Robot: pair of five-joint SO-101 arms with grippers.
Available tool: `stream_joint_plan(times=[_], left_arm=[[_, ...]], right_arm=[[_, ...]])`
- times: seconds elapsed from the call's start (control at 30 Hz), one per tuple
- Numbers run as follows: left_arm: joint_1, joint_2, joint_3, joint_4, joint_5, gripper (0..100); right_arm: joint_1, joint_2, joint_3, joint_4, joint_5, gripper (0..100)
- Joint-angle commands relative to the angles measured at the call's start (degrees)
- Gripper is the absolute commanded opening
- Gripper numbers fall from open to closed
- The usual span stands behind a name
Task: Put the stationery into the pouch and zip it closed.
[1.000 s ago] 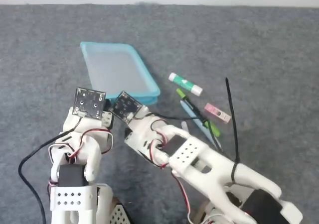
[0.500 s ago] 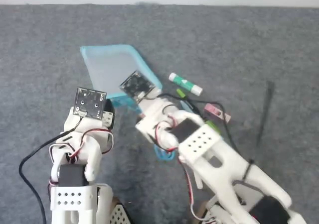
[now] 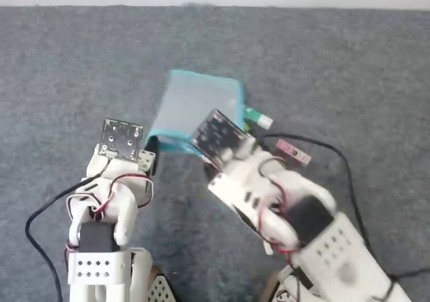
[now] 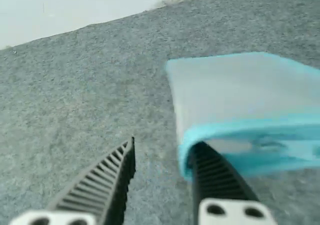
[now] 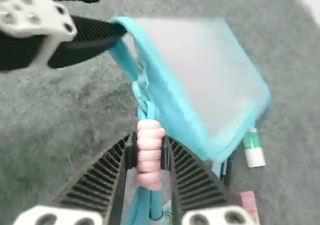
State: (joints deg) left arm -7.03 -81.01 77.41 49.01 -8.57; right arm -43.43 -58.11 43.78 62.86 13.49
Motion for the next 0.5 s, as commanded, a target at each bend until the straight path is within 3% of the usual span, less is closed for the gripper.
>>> stream_joint_plan(times=[0.0,0.17,0.33,0.47], left_arm=[[-0.79,-0.62,1.54,-3.25,0.35,20],[-0.53,-0.62,4.44,-7.21,0.35,18],[-0.44,-0.62,4.62,-7.38,0.35,0],[-0.79,-0.62,4.79,-7.38,0.53,1]], right_arm=[[1.19,-5.93,-0.97,4.0,2.9,0.6],[1.27,-6.46,-0.26,5.32,4.48,0.6],[3.21,-6.37,2.02,4.79,6.24,0.6],[8.13,-6.37,2.81,4.7,7.56,0.6]])
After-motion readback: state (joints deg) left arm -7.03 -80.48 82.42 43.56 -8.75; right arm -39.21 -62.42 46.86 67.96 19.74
